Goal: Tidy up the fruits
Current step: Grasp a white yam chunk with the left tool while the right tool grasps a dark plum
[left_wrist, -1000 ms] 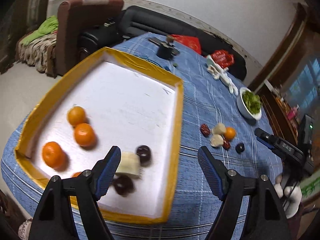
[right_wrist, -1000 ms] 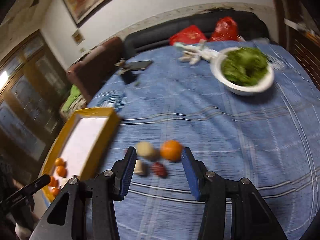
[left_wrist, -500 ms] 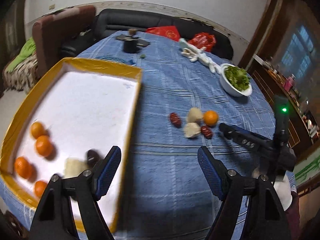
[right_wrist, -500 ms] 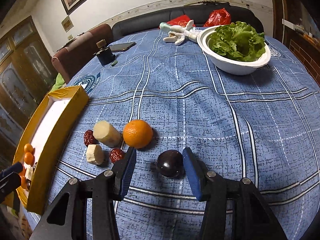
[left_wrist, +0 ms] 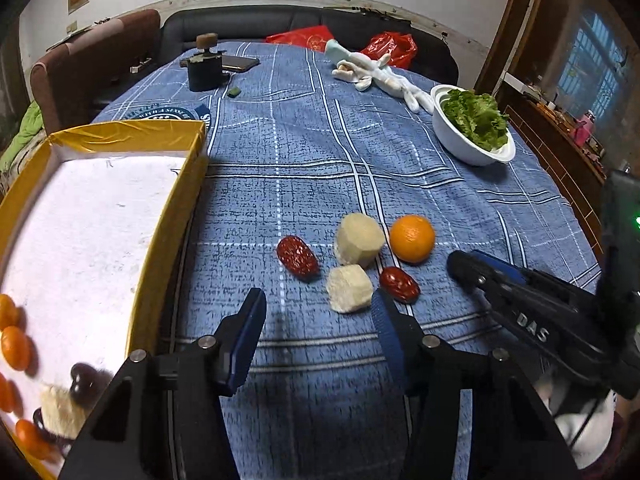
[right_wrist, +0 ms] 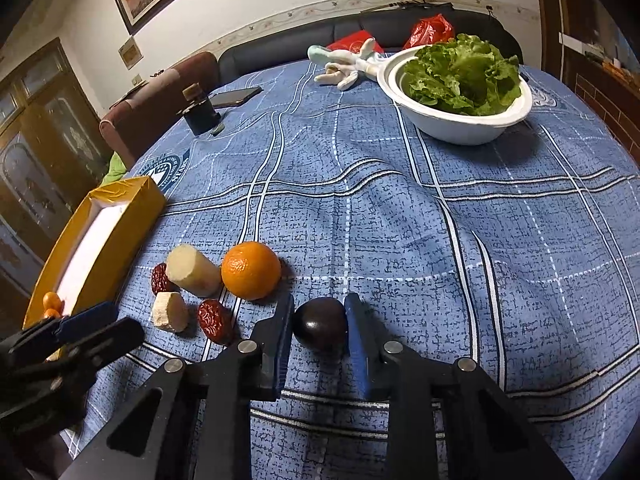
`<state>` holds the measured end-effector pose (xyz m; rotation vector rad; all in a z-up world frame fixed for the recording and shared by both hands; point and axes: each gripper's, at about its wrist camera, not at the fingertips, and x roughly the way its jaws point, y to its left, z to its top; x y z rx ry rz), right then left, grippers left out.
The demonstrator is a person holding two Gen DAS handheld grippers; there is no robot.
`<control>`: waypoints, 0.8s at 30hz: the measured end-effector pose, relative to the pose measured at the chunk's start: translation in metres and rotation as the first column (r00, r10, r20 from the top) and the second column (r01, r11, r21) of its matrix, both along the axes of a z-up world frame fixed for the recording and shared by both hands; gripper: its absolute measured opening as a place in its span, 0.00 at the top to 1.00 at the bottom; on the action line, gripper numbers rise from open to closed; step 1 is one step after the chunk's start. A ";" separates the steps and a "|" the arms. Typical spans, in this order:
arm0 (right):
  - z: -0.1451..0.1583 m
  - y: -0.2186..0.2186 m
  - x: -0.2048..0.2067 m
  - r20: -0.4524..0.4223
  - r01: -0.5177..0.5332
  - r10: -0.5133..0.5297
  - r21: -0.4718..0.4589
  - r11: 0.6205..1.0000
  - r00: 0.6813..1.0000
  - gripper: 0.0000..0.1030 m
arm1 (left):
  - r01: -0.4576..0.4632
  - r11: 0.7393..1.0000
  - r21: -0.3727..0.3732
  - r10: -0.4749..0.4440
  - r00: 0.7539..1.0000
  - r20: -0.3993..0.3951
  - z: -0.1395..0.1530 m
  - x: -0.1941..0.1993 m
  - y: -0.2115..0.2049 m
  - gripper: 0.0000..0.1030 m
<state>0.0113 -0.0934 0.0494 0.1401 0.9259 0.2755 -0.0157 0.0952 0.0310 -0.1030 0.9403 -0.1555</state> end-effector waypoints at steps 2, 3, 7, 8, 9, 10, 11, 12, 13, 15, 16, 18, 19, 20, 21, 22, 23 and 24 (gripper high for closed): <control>0.000 0.000 0.001 -0.003 0.000 0.000 0.003 1.000 1.000 0.73 | 0.013 1.000 0.009 -0.013 1.000 -0.002 -0.004 0.004 -0.003 0.48; 0.000 -0.001 0.001 -0.006 0.002 -0.002 0.007 1.000 1.000 0.73 | 0.022 1.000 0.014 -0.022 1.000 -0.009 -0.007 0.007 -0.006 0.48; -0.001 -0.003 0.003 -0.016 0.008 -0.007 0.026 1.000 1.000 0.73 | 0.057 0.998 0.019 -0.057 0.998 -0.019 -0.013 0.013 -0.019 0.48; -0.001 -0.003 0.003 -0.016 0.008 -0.007 0.025 1.000 1.000 0.73 | 0.063 0.997 0.032 -0.063 0.998 -0.020 -0.015 0.015 -0.023 0.48; -0.001 -0.003 0.003 -0.016 0.008 -0.007 0.024 1.000 1.000 0.73 | 0.064 0.997 0.033 -0.064 0.998 -0.021 -0.017 0.016 -0.025 0.50; 0.000 -0.003 0.003 -0.015 0.007 -0.007 0.022 1.000 1.000 0.73 | 0.072 0.997 0.012 -0.072 0.997 -0.019 -0.017 0.017 -0.025 0.58; 0.000 -0.003 0.003 -0.015 0.007 -0.007 0.021 1.000 1.000 0.73 | 0.085 0.996 -0.018 -0.085 0.996 -0.014 -0.017 0.017 -0.024 0.67; 0.000 -0.003 0.003 -0.015 0.007 -0.007 0.022 1.000 1.000 0.73 | 0.093 0.995 -0.033 -0.093 0.996 -0.014 -0.017 0.018 -0.024 0.69; 0.000 -0.003 0.003 -0.015 0.008 -0.007 0.022 1.000 1.000 0.73 | 0.095 0.995 -0.032 -0.095 0.995 -0.016 -0.016 0.018 -0.024 0.70; 0.000 -0.002 0.002 -0.015 0.008 -0.008 0.021 1.000 1.000 0.73 | 0.094 0.995 -0.026 -0.094 0.995 -0.015 -0.016 0.019 -0.026 0.70; 0.000 -0.002 0.002 -0.015 0.008 -0.008 0.020 1.000 1.000 0.72 | 0.095 0.995 -0.024 -0.095 0.995 -0.015 -0.016 0.019 -0.027 0.70; -0.001 -0.003 0.002 -0.016 0.008 -0.008 0.021 1.000 1.000 0.72 | 0.095 0.995 -0.024 -0.096 0.995 -0.008 -0.016 0.022 -0.030 0.59; -0.001 -0.003 0.002 -0.016 0.008 -0.008 0.021 1.000 1.000 0.72 | 0.094 0.995 -0.020 -0.094 0.996 -0.007 -0.016 0.023 -0.030 0.47; -0.001 -0.003 0.002 -0.016 0.008 -0.007 0.021 1.000 1.000 0.72 | 0.099 0.995 -0.017 -0.099 0.995 -0.015 -0.018 0.025 -0.031 0.44; -0.001 -0.003 0.002 -0.016 0.008 -0.008 0.021 1.000 1.000 0.72 | 0.107 0.994 -0.034 -0.107 0.994 -0.005 -0.019 0.026 -0.030 0.43; -0.001 -0.003 0.002 -0.016 0.008 -0.008 0.021 1.000 1.000 0.72 | 0.112 0.993 -0.042 -0.112 0.994 -0.004 -0.019 0.026 -0.030 0.43; -0.001 -0.003 0.002 -0.016 0.008 -0.008 0.021 1.000 1.000 0.72 | 0.117 0.992 -0.042 -0.117 0.993 -0.004 -0.019 0.027 -0.030 0.44; -0.001 -0.003 0.002 -0.015 0.007 -0.006 0.023 1.000 1.000 0.72 | 0.122 0.992 -0.043 -0.122 0.993 -0.005 -0.019 0.026 -0.030 0.49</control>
